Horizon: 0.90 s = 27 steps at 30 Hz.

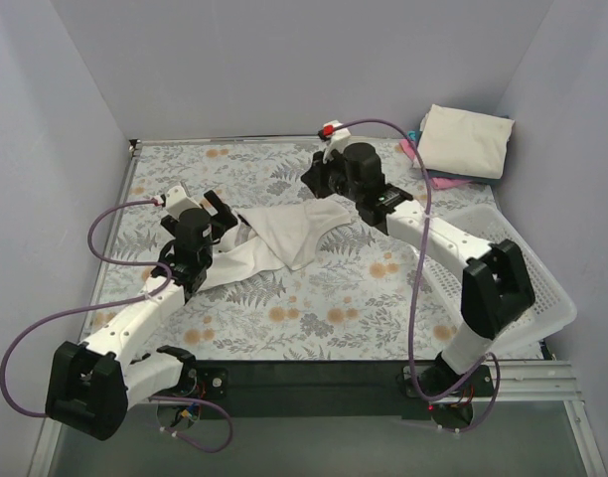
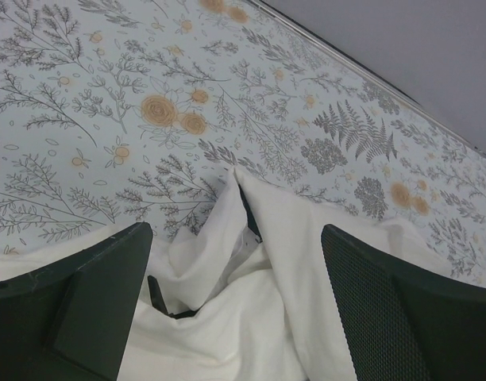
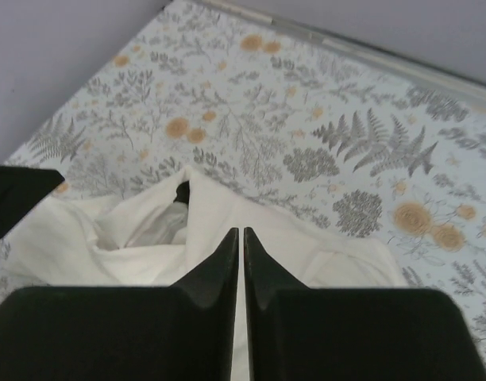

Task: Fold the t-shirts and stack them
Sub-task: Flatten the tshirt out

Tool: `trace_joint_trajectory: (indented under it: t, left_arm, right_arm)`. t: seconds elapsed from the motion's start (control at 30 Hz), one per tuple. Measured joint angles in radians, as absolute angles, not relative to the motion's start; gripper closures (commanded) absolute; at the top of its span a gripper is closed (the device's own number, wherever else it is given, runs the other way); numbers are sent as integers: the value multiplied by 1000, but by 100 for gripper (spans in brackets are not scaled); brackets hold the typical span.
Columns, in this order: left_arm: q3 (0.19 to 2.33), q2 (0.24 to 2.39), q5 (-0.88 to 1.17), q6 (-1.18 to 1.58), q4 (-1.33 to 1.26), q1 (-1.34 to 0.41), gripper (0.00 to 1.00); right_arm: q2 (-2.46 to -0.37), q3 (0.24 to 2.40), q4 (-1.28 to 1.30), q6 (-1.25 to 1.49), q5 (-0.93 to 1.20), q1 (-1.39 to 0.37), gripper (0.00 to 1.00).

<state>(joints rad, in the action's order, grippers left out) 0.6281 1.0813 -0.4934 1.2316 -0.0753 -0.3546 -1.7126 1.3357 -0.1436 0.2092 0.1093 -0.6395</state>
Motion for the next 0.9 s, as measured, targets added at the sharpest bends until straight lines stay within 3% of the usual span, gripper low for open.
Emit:
trace_joint_trajectory:
  t: [0.07, 0.1, 0.13, 0.17, 0.3, 0.43, 0.67, 0.9]
  left_arm:
    - [629, 1079, -487, 1231, -75, -349, 19]
    - [629, 1082, -483, 1231, -74, -347, 19]
    - [629, 1085, -477, 1231, -73, -346, 19]
    - [629, 1089, -472, 1232, -73, -346, 19]
    - [629, 1104, -458, 1234, -62, -346, 19]
    - [632, 1112, -458, 1234, -56, -345, 19]
    - [644, 1125, -448, 1234, -56, -344, 18]
    - [649, 1143, -449, 1227, -56, -344, 19]
  right_arm:
    - [-1651, 1324, -161, 204, 71, -640, 95]
    - [-1642, 1327, -171, 203, 47, -639, 85]
    - [-1650, 1336, -170, 204, 24, -638, 81]
    - [-1673, 1345, -169, 207, 2, -637, 69]
    - [-1835, 1391, -124, 209, -47, -636, 47]
    - [-2024, 1438, -46, 209, -80, -635, 44]
    - [-2122, 1539, 28, 197, -111, -635, 43]
    - [-2164, 1634, 9, 176, -109, -637, 57]
